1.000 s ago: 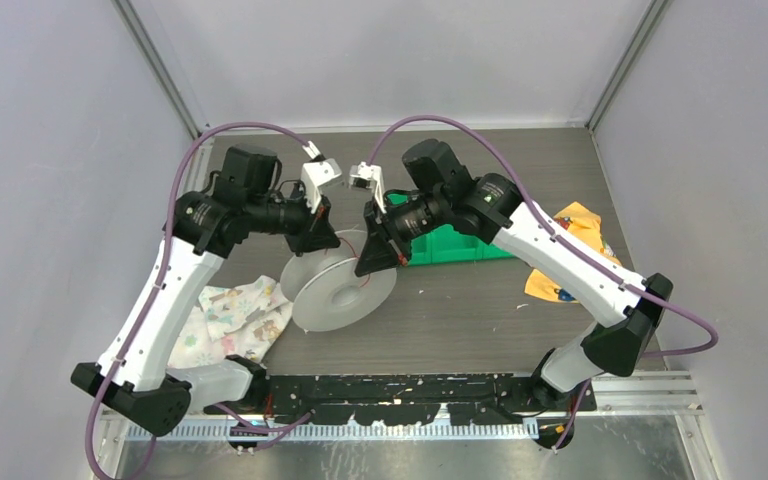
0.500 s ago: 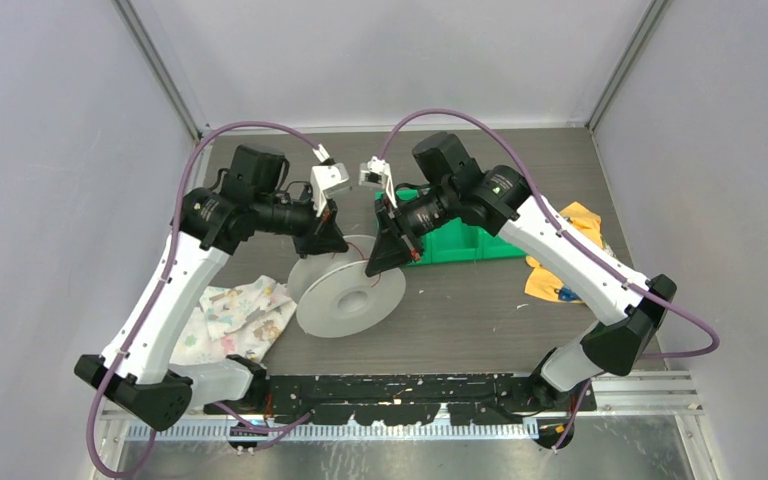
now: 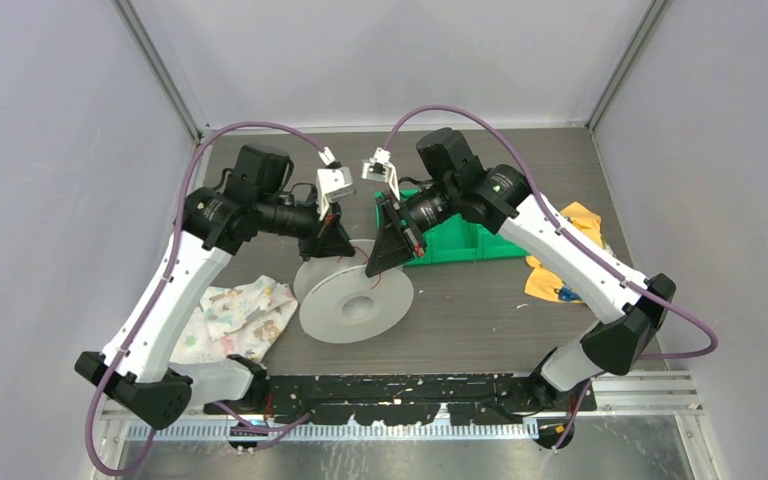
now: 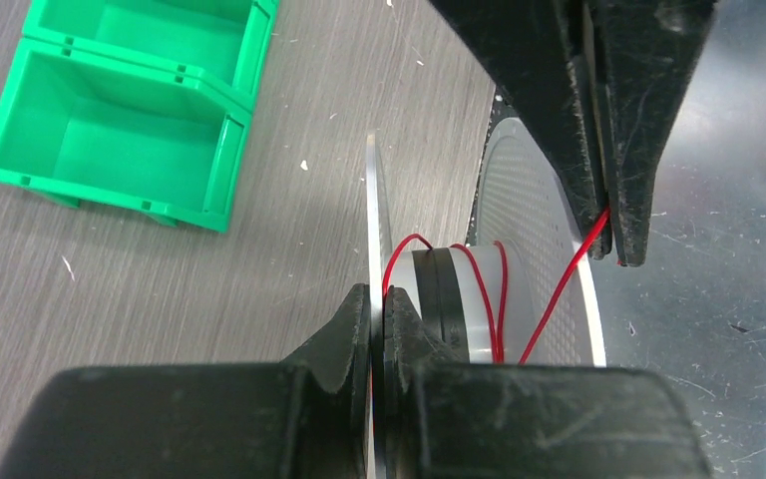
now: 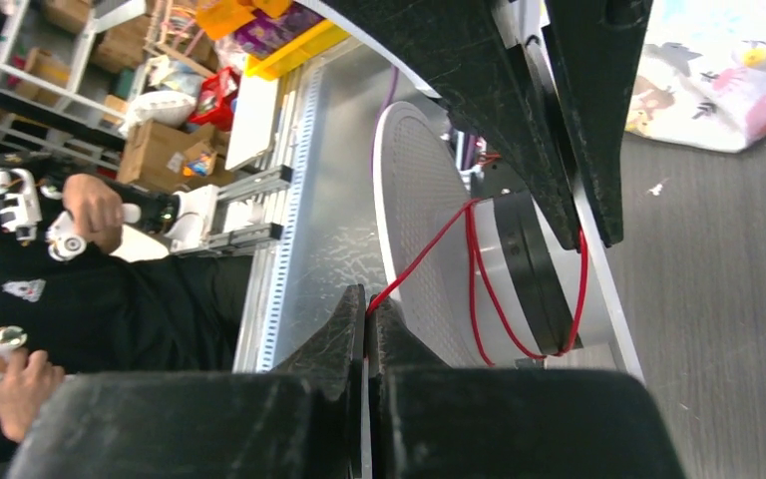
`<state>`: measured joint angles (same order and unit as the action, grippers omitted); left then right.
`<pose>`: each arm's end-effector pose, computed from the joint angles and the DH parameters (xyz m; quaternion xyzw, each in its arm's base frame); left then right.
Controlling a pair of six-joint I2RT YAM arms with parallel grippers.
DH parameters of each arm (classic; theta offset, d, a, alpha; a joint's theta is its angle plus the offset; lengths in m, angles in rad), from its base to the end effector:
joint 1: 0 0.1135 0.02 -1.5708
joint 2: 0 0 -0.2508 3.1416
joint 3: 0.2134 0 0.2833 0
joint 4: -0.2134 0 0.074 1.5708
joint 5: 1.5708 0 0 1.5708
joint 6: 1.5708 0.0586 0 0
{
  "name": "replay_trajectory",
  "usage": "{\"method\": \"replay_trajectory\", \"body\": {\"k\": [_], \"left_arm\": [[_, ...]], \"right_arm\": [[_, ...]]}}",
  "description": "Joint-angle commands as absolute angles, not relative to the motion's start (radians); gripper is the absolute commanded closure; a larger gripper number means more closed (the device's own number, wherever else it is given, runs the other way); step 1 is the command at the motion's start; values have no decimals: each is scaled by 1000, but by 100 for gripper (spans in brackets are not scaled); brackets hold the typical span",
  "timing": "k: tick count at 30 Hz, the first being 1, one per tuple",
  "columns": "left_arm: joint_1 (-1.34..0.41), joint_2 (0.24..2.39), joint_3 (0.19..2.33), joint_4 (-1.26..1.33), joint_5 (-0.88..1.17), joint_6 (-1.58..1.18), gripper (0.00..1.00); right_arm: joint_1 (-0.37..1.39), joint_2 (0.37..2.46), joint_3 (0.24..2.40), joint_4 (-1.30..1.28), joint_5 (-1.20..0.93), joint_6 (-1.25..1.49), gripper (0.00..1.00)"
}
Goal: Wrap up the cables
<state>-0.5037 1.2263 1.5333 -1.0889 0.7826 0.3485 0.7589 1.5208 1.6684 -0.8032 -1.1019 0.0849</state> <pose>0.2105 -0.1632 0.4090 0.4862 0.7165 -0.3786 0.3269 0.2196 0.2803 0.4028 -0.4710 0.6449 0.5826 0.1511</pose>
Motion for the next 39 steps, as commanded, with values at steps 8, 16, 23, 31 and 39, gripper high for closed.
{"method": "replay_trajectory", "body": {"k": [8, 16, 23, 31, 39], "left_arm": [[-526, 1137, 1563, -1174, 879, 447, 100], [-544, 1124, 1584, -1194, 891, 497, 100], [-553, 1071, 1530, -1131, 922, 486, 100], [-552, 1034, 1553, -1094, 998, 467, 100], [-552, 1103, 1605, -1133, 1111, 403, 100]], "right_arm": [[709, 1481, 1550, -32, -1398, 628, 99], [709, 1506, 1579, 161, -1445, 836, 99], [720, 1538, 1638, 241, -1454, 897, 99], [718, 1521, 1480, 732, -1423, 1171, 99], [713, 1493, 1366, 1096, -1387, 1308, 99]]}}
